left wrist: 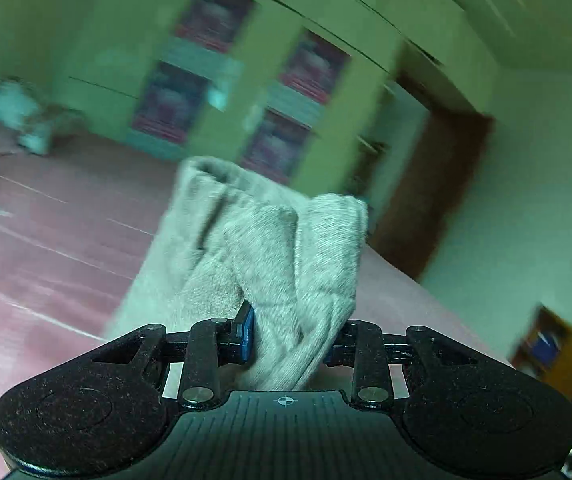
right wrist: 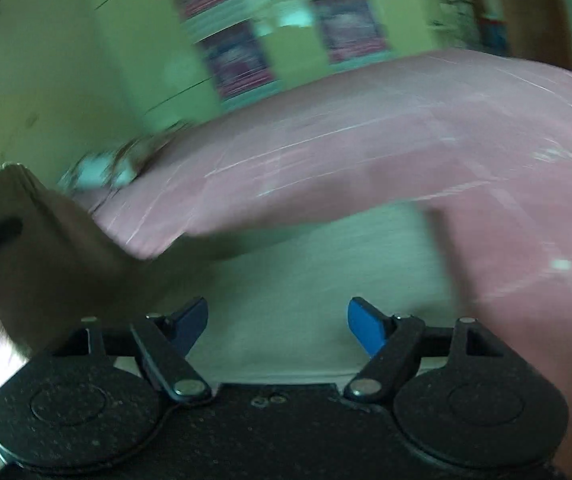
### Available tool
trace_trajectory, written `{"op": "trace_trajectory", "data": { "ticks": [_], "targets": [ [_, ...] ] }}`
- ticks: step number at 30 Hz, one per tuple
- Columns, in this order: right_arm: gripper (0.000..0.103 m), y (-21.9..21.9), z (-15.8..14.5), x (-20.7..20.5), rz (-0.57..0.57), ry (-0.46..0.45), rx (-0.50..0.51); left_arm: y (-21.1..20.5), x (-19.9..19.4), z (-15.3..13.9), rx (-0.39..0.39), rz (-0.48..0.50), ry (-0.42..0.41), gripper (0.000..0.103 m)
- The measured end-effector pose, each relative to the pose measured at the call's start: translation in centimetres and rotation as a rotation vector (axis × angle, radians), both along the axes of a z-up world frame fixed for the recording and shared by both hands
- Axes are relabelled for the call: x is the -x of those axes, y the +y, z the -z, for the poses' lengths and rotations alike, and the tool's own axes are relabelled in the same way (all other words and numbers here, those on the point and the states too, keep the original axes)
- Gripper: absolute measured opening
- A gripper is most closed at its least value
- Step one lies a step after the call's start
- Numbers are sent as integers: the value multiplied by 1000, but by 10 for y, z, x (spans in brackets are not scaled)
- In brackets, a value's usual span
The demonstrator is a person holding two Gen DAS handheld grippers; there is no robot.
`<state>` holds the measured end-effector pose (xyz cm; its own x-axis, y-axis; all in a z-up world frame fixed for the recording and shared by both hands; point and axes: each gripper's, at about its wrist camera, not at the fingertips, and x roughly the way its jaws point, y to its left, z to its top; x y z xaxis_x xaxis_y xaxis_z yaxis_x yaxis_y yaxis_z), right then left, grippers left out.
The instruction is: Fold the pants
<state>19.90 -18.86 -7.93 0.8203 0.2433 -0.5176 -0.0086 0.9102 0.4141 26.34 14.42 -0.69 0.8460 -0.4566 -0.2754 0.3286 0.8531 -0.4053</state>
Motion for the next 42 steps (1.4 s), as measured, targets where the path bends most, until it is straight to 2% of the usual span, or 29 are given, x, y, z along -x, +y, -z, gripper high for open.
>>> {"op": "trace_trajectory", "data": {
  "ticks": [2, 3, 4, 5, 6, 8, 9, 13, 16, 19, 25, 29, 33, 36, 38, 42],
  "targets": [
    [71, -34, -3, 9, 69, 0, -43, -50, -1, 8, -1, 84, 42, 33],
    [72, -48, -2, 14, 97, -1, -60, -79, -3, 16, -16, 132, 80, 40],
    [72, -61, -2, 18, 126, -4, -71, -103, -3, 24, -27, 164, 126, 51],
    [72, -74, -1, 22, 153, -4, -76, -124, 0, 32, -31, 175, 162, 57],
    [72, -84, 0, 23, 171, -2, -82, -137, 6, 39, -6, 178, 162, 65],
    [72, -104, 4, 26, 204, 10, -119, -147, 19, 45, 52, 183, 155, 68],
    [72, -110, 8, 25, 210, 12, -141, -147, 22, 45, 49, 176, 169, 68],
    [72, -114, 18, 26, 203, 17, -204, -134, 36, 44, -8, 118, 193, 68],
    [72, -104, 22, 20, 144, 21, -239, -110, 31, 42, -6, 74, 204, 68],
    [72, -88, 21, 16, 104, 25, -242, -105, 15, 44, -25, 57, 219, 68],
    [72, -71, 13, 16, 71, 36, -228, -95, 12, 55, -23, 38, 224, 68],
    [72, -64, 10, 12, 45, 44, -246, -93, 19, 53, -76, 0, 216, 68],
    [71, -61, 17, 8, 13, 73, -333, -74, 43, 48, -183, -112, 183, 68],
    [64, -57, 25, 2, -10, 121, -406, -50, 60, 50, -238, -168, 199, 68],
    [56, -55, 33, -2, -2, 168, -443, -35, 68, 56, -261, -175, 232, 68],
    [55, -51, 44, -7, 15, 195, -522, -18, 74, 72, -271, -159, 299, 68]
  ]
}}
